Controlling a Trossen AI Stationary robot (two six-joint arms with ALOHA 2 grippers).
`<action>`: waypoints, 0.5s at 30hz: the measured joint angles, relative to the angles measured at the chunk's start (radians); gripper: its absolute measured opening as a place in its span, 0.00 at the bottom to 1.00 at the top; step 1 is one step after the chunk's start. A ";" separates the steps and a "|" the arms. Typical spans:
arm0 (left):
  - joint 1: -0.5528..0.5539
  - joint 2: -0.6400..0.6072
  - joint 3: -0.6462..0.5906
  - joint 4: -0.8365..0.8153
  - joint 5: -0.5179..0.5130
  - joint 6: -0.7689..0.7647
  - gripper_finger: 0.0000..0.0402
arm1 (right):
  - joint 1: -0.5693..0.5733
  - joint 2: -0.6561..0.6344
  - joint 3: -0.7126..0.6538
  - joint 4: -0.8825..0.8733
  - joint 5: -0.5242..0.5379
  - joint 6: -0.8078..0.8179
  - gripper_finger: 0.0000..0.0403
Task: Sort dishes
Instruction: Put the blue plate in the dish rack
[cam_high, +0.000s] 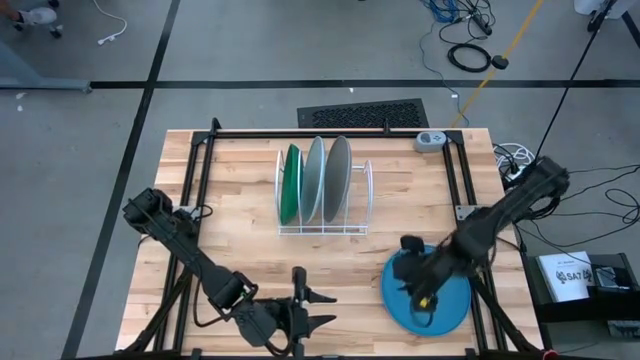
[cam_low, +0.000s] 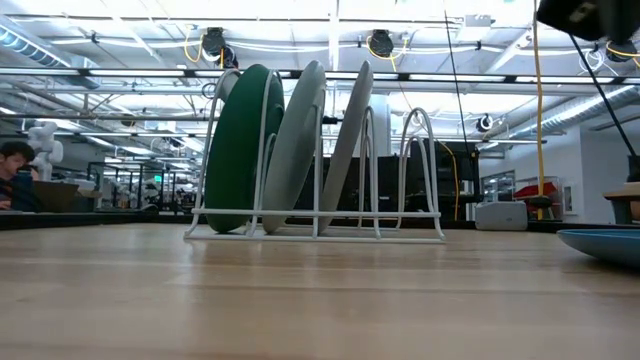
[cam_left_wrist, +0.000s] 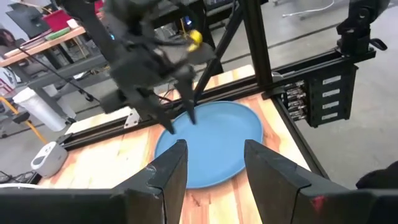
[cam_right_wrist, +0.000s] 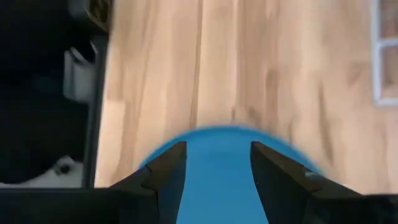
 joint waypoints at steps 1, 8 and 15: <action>-0.002 0.000 0.000 -0.001 -0.001 0.000 0.40 | 0.014 0.037 0.020 -0.016 -0.001 0.022 0.43; -0.006 0.000 0.000 -0.001 -0.018 0.002 0.40 | 0.098 0.224 0.076 -0.032 -0.040 0.176 0.43; -0.006 0.000 0.000 -0.021 -0.018 -0.004 0.40 | 0.224 0.299 0.075 -0.035 -0.190 0.320 0.43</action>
